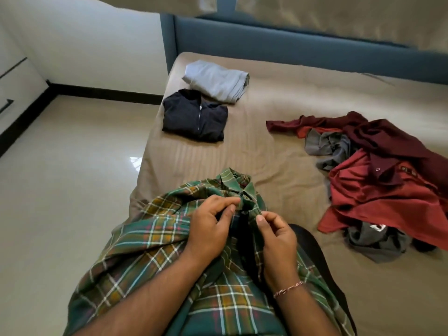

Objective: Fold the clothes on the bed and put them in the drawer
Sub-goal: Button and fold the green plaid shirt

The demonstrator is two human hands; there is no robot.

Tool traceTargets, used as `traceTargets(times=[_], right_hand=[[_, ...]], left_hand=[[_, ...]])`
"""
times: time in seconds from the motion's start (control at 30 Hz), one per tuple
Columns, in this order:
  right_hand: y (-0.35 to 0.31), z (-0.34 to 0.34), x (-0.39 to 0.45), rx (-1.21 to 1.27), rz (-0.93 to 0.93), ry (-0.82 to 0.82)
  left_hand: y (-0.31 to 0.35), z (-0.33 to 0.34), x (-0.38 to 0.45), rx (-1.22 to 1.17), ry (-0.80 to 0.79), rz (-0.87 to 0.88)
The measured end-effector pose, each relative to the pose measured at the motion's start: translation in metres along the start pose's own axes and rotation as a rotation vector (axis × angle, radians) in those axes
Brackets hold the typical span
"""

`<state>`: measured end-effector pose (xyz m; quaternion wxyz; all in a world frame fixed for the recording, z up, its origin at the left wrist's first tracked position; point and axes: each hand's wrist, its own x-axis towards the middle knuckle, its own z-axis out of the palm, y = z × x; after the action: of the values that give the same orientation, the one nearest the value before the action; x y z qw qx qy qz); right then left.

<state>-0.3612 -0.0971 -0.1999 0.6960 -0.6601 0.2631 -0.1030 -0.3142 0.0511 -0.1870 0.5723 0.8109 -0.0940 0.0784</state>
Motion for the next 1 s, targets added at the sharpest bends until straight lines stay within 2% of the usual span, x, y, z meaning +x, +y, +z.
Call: traceTargets(times=[0.1,0.4,0.7,1.0], right_hand=[[-0.004,0.005,-0.004,-0.028,-0.097,-0.013],[0.004,0.005,-0.003,-0.04,-0.144,-0.02],[0.006,0.004,-0.001,0.009,-0.133,-0.036],[0.004,0.006,0.0,0.028,-0.137,-0.043]], left_hand=[[0.0,0.004,-0.003,-0.026,0.022,-0.01],[-0.004,0.012,-0.007,0.005,-0.041,0.073],[-0.005,0.014,-0.004,-0.055,-0.059,0.025],[-0.008,0.014,-0.001,-0.162,-0.054,-0.13]])
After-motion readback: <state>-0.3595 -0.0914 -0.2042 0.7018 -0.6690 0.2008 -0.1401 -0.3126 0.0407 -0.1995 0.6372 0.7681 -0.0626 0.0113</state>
